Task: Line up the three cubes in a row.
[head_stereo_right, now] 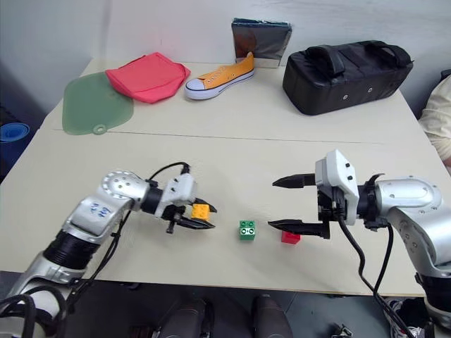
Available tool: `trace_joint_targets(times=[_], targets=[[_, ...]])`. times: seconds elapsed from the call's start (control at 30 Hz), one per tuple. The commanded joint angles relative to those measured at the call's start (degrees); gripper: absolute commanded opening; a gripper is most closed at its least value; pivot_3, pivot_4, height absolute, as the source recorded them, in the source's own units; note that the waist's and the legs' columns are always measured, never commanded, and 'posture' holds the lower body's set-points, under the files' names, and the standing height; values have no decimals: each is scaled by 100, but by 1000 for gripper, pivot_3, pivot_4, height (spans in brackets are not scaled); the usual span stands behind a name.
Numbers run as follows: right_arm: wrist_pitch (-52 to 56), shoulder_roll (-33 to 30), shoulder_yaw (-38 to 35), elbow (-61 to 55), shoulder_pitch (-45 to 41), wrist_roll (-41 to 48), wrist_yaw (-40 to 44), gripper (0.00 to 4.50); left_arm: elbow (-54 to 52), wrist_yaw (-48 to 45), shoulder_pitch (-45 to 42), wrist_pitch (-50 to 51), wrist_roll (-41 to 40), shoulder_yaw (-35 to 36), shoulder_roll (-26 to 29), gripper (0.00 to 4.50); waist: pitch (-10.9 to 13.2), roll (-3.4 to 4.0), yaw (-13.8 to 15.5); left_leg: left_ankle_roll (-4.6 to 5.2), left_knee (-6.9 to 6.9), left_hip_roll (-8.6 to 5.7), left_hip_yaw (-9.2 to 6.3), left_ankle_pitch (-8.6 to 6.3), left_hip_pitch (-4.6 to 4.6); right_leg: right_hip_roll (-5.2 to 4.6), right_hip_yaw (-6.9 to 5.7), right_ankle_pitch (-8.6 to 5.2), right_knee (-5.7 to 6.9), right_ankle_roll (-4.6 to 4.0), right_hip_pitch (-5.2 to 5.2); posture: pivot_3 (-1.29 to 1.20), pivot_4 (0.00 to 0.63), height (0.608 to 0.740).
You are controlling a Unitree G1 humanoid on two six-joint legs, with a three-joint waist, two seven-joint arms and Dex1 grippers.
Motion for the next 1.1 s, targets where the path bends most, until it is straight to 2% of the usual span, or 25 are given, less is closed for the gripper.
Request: trace_joint_targets(times=[0.03, 0.37, 0.83, 0.87, 0.93, 1.1], targets=[[19, -127, -326, -274, 109, 144, -63, 4500, -67, 63, 49, 53, 58, 61, 16, 1549, 0, 0, -4, 1, 1, 0, 1, 0, 0, 0, 1, 0, 2, 0, 0, 0, 150, 740], [121, -199, -429, -389, 217, 278, -152, 4500, -311, -119, 535, -230, -53, 229, 263, 1549, 0, 0, 4, 3, 1, 0, -3, 3, 0, -2, 1, 0, 1, 0, 1, 0, 150, 740], [220, -184, -372, -335, 48, 421, -241, 4500, -91, -49, 772, -902, 42, 342, 129, 1549, 0, 0, -3, 4, 1, 0, -4, 3, 0, -3, -1, 0, -1, 0, 2, 0, 150, 740], [220, -172, -359, -329, 30, 430, -248, 4500, -120, -72, 827, -935, 28, 356, 154, 2267, 0, 0, -13, 4, 1, 0, -4, 3, 0, -3, -1, 0, -1, 0, 2, 0, 150, 740], [210, -163, -334, -312, 3, 426, -245, 4500, -171, -116, 911, -965, -2, 396, 204, 2732, 0, 0, -10, 3, 0, 0, -3, 3, 1, -3, 0, 0, 0, 0, 1, 0, 150, 740], [186, -145, -258, -228, -96, 397, -203, 4500, -339, -232, 1025, -815, -192, 561, 336, 4265, 0, 0, 1, 4, 1, 0, -5, 2, 1, -5, -1, 0, -1, 0, 2, 0, 150, 740]])
